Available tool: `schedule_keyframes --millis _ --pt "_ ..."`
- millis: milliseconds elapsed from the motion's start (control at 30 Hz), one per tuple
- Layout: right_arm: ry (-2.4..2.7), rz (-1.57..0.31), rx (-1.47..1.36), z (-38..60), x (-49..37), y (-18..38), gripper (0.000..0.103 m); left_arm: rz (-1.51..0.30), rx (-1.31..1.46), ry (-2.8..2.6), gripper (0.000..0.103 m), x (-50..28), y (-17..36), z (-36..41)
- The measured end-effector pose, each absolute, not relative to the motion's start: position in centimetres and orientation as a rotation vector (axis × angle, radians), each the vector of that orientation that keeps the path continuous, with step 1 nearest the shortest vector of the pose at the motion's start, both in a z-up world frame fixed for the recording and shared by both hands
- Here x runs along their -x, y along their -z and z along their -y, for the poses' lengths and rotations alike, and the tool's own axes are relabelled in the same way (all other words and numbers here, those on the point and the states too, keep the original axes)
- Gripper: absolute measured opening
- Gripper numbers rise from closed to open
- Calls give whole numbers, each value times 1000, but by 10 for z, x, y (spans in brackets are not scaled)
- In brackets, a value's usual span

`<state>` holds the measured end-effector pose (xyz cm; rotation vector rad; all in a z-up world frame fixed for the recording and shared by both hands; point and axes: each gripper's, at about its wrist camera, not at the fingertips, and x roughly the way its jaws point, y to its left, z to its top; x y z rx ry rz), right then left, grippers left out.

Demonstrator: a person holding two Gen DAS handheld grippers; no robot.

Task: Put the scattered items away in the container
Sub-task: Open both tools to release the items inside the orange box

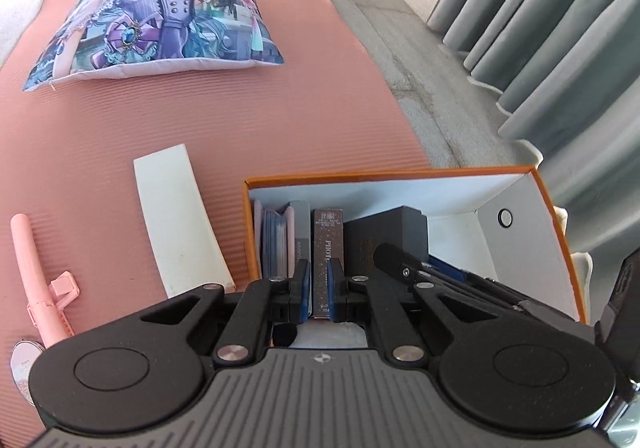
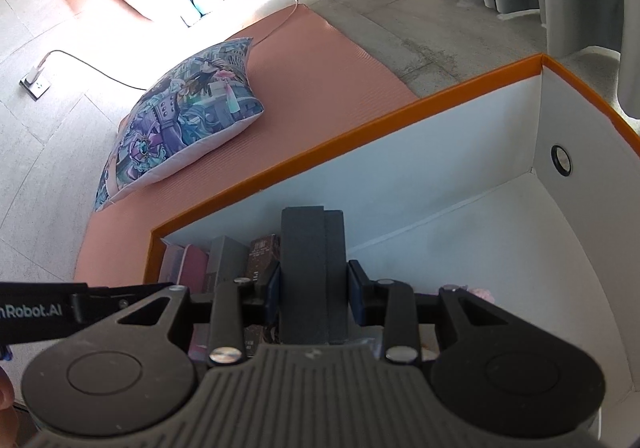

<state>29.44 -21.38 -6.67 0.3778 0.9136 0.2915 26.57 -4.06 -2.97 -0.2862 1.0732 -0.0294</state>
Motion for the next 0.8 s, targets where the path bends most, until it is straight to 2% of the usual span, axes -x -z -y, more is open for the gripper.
schedule_keyframes --millis 267,467,800 --pt "-357 -955 -274 195 -297 68 40 -1015 334 -27 9 -248 19 17" --pt "-380 -955 -315 198 -296 68 44 -1020 363 -49 10 -234 25 3" --pt "-363 -953 -331 200 -295 68 39 -1023 396 -106 11 -209 39 -21"
